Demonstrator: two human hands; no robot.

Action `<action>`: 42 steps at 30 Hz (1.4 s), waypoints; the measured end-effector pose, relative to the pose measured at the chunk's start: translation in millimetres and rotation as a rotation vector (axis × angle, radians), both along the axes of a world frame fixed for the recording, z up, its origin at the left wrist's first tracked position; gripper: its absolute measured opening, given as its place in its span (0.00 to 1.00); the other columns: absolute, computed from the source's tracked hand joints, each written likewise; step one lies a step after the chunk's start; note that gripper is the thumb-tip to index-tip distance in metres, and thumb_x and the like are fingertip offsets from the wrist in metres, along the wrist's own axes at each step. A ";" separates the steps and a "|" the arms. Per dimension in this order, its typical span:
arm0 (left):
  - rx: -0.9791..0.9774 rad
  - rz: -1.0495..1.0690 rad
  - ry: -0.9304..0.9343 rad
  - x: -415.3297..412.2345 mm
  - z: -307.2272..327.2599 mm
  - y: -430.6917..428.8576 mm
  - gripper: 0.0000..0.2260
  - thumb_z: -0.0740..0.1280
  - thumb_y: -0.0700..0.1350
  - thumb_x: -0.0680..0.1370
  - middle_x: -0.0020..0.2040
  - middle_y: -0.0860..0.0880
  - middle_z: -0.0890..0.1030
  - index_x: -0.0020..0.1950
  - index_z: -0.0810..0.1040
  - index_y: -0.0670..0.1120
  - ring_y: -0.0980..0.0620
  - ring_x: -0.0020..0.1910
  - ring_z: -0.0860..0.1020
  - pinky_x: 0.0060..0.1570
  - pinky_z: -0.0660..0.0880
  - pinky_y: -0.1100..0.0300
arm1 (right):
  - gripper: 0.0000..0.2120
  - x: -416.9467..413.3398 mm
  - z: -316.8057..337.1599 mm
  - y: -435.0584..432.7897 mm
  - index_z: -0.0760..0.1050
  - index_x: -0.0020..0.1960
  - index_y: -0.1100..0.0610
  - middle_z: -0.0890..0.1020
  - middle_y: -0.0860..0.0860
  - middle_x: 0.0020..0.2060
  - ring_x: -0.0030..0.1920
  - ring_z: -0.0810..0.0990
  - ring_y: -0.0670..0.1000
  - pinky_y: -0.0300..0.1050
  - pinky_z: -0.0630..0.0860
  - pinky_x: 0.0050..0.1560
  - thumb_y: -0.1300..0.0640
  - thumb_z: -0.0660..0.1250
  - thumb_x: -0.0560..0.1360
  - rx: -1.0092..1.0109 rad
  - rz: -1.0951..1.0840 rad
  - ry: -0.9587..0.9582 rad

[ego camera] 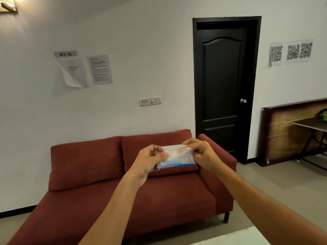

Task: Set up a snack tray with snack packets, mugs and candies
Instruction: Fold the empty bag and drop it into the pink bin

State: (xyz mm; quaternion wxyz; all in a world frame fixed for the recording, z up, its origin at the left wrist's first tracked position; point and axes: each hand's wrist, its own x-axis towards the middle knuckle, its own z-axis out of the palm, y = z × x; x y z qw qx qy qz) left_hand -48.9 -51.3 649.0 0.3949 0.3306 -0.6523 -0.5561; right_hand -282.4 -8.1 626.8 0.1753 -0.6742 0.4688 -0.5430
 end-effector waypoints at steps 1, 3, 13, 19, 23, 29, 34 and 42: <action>-0.027 0.004 0.017 -0.4 -3.9 -2.2 0.08 0.76 0.39 0.74 0.49 0.46 0.84 0.50 0.81 0.44 0.50 0.45 0.83 0.37 0.80 0.59 | 0.20 -4.5 -0.5 5.2 0.86 0.54 0.59 0.83 0.50 0.57 0.59 0.82 0.53 0.52 0.82 0.59 0.77 0.62 0.74 0.081 0.024 -0.003; -0.093 0.012 0.032 -3.4 -11.1 -7.3 0.08 0.76 0.36 0.73 0.46 0.48 0.85 0.49 0.82 0.44 0.49 0.47 0.84 0.41 0.83 0.57 | 0.24 -14.1 -1.8 18.0 0.80 0.66 0.50 0.81 0.50 0.64 0.65 0.80 0.53 0.52 0.78 0.66 0.68 0.61 0.75 0.278 0.139 -0.177; -0.149 -0.195 0.069 -102.6 -47.8 -1.1 0.19 0.76 0.38 0.74 0.58 0.49 0.82 0.63 0.78 0.49 0.48 0.56 0.82 0.49 0.84 0.54 | 0.21 -52.5 -16.5 68.3 0.81 0.60 0.60 0.86 0.57 0.53 0.52 0.87 0.55 0.49 0.84 0.53 0.62 0.79 0.69 0.599 -0.246 -0.524; 0.086 -0.278 -0.052 -181.0 -102.8 26.8 0.11 0.72 0.49 0.78 0.55 0.48 0.84 0.59 0.80 0.48 0.50 0.50 0.82 0.41 0.79 0.60 | 0.17 -98.8 -58.7 119.8 0.82 0.55 0.63 0.85 0.56 0.48 0.42 0.85 0.51 0.38 0.80 0.35 0.64 0.80 0.68 0.500 -0.621 -0.626; 0.104 -0.313 -0.086 -236.2 -129.3 52.0 0.09 0.72 0.46 0.79 0.46 0.46 0.85 0.55 0.83 0.43 0.59 0.35 0.81 0.32 0.75 0.68 | 0.23 -146.1 -90.0 156.5 0.81 0.61 0.63 0.85 0.58 0.53 0.47 0.85 0.53 0.40 0.81 0.39 0.61 0.81 0.67 0.563 -0.654 -0.725; 0.225 -0.339 -0.183 -347.2 -197.2 93.9 0.04 0.74 0.45 0.77 0.36 0.50 0.82 0.47 0.83 0.45 0.55 0.31 0.74 0.25 0.69 0.67 | 0.14 -248.7 -151.8 229.5 0.80 0.61 0.65 0.86 0.58 0.47 0.40 0.87 0.51 0.41 0.85 0.42 0.67 0.72 0.75 0.701 -0.630 -0.902; 0.417 -0.392 -0.321 -469.0 -283.7 154.2 0.04 0.75 0.44 0.76 0.31 0.51 0.80 0.46 0.84 0.44 0.55 0.28 0.69 0.25 0.68 0.66 | 0.13 -359.9 -236.0 293.1 0.80 0.57 0.69 0.82 0.59 0.42 0.36 0.84 0.52 0.41 0.84 0.35 0.70 0.74 0.73 0.752 -0.847 -1.002; 0.556 -0.347 -0.590 -611.6 -475.4 242.6 0.07 0.78 0.43 0.73 0.36 0.48 0.83 0.47 0.83 0.42 0.57 0.27 0.77 0.27 0.75 0.66 | 0.04 -480.0 -435.9 377.9 0.81 0.46 0.66 0.84 0.62 0.43 0.36 0.85 0.56 0.44 0.84 0.34 0.70 0.74 0.72 0.943 -1.064 -1.203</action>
